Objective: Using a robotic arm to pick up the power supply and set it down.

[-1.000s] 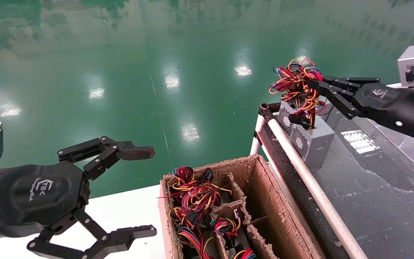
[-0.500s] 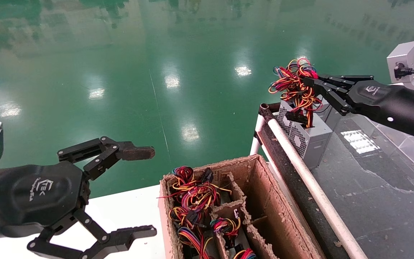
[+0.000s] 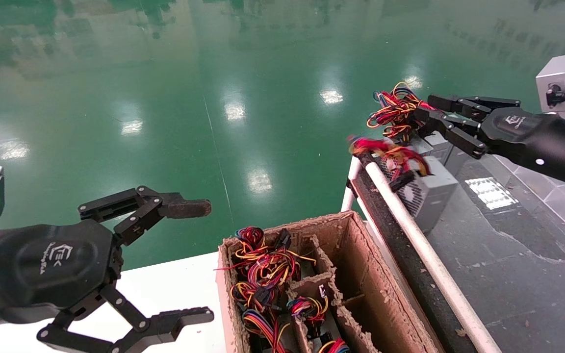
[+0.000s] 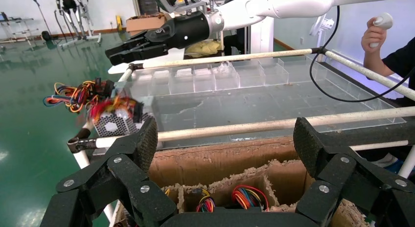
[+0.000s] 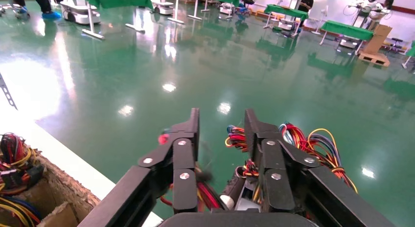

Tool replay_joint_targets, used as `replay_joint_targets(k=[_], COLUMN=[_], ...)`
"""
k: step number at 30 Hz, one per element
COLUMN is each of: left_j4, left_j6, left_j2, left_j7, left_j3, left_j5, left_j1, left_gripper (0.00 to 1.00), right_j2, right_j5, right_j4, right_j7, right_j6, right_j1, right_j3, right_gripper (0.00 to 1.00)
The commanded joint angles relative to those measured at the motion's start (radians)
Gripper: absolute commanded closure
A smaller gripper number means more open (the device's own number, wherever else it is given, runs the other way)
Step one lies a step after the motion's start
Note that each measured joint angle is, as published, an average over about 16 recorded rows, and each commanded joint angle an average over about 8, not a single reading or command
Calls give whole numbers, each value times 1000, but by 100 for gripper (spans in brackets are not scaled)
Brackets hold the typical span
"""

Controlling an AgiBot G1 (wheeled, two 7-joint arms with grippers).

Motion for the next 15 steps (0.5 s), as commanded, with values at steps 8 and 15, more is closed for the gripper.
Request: replay_joint_targets(k=[8,15], left_j4=[1,1], left_j6=[0,0], left_j2=[0,0], left_j7=[0,1], left_j3=[1,1], left_j5=[0,-1], left_j1=[0,0], left_gripper=[0,0], right_j2=[11,39], right_j5=[32,51], right_j4=[17,156], right_j7=[19,80], right_j6=[-6,-11], right_j1=[-14,-80], right_j3=[26,49], right_gripper=[0,0])
